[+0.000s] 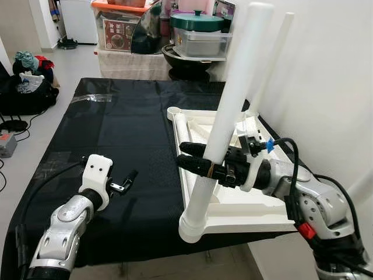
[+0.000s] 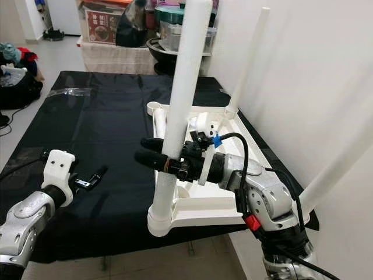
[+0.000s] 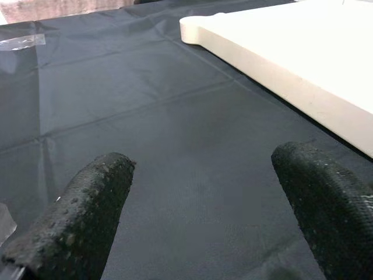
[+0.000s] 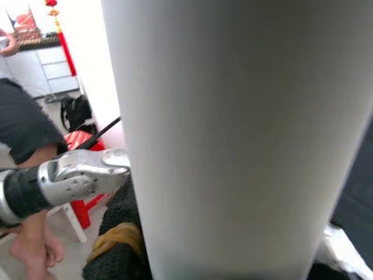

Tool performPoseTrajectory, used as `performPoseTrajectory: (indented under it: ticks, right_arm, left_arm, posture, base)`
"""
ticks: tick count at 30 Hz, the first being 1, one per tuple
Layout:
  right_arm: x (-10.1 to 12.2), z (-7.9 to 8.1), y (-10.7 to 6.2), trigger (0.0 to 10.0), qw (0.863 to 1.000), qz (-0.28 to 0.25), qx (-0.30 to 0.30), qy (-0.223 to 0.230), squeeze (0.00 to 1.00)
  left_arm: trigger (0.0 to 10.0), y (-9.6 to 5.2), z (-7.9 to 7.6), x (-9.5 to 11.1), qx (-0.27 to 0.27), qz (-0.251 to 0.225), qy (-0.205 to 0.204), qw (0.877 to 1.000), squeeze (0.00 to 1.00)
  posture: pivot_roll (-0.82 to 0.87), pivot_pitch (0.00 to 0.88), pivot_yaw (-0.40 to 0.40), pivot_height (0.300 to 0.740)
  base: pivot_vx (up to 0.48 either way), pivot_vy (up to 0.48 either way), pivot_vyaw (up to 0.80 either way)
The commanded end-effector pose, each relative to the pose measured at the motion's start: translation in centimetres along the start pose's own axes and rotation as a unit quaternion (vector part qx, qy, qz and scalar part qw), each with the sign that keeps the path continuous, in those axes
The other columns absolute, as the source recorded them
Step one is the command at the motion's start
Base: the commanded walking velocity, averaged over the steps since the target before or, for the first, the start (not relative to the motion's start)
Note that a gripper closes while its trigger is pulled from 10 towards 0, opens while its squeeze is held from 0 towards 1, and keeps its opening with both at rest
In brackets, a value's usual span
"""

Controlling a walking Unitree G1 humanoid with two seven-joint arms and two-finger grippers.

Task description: Building children table

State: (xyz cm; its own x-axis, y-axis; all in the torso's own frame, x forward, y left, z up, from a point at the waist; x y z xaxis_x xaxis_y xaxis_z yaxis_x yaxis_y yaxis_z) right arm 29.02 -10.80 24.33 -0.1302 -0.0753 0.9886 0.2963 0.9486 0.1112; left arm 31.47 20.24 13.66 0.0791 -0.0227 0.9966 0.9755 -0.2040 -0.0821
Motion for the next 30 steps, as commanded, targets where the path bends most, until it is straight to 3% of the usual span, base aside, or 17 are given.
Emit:
performPoseTrajectory:
  ticks: [1, 6, 17, 22, 30]
  right_arm:
    - [-0.9, -0.4, -0.3, 0.0, 1.0, 0.005, -0.02, 0.013, 0.0]
    - [-1.9, -1.0, -0.3, 0.0, 0.998, 0.004, -0.036, 0.044, 0.0]
    - [-3.9, -1.2, -0.9, 0.0, 0.996, 0.026, -0.055, 0.066, 0.0]
    - [-5.1, -1.5, -2.6, 0.0, 0.992, 0.036, -0.092, 0.08, 0.0]
    - [-5.9, -1.8, -4.0, 0.0, 0.987, 0.045, -0.129, 0.082, 0.0]
  left_arm:
    - [10.0, 0.2, -0.1, -0.3, -0.004, 0.012, 0.005, 1.0, 0.0]
    - [10.0, 0.1, -0.2, -0.5, -0.005, 0.015, 0.005, 1.0, 0.0]
    - [10.0, 0.1, 0.0, -0.8, -0.001, 0.021, 0.008, 1.0, 0.0]
    - [10.0, 0.1, 0.0, -0.8, 0.002, 0.022, 0.007, 1.0, 0.0]
    - [10.0, 0.1, 0.1, -0.8, 0.003, 0.022, 0.01, 1.0, 0.0]
  posture:
    - [0.11, 0.0, -0.104, 0.74]
    - [0.11, 0.0, -0.112, 0.74]
    - [0.11, 0.0, -0.115, 0.74]
    - [0.11, 0.0, -0.111, 0.74]
    - [0.1, 0.0, -0.103, 0.74]
  base:
    - [0.0, 0.0, 0.0]
    - [0.0, 0.0, 0.0]
    - [0.0, 0.0, 0.0]
    - [0.0, 0.0, 0.0]
    - [0.0, 0.0, 0.0]
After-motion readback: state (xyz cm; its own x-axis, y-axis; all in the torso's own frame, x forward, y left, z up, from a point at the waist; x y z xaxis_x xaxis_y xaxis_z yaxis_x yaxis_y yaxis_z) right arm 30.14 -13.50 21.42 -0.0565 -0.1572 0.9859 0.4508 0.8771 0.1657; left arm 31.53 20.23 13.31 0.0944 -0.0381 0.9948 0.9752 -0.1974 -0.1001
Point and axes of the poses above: a point about 5 cm out from each wrist's last joint towards the gripper, its own y axis pointing out of the wrist towards the gripper, its own x axis along the axis of the wrist's last joint, z = x × y, the point moved 1 cm from there along y, pointing out of the wrist towards the gripper, and after that the axes turned 8 degrees about -y, right-handed, at the moved point
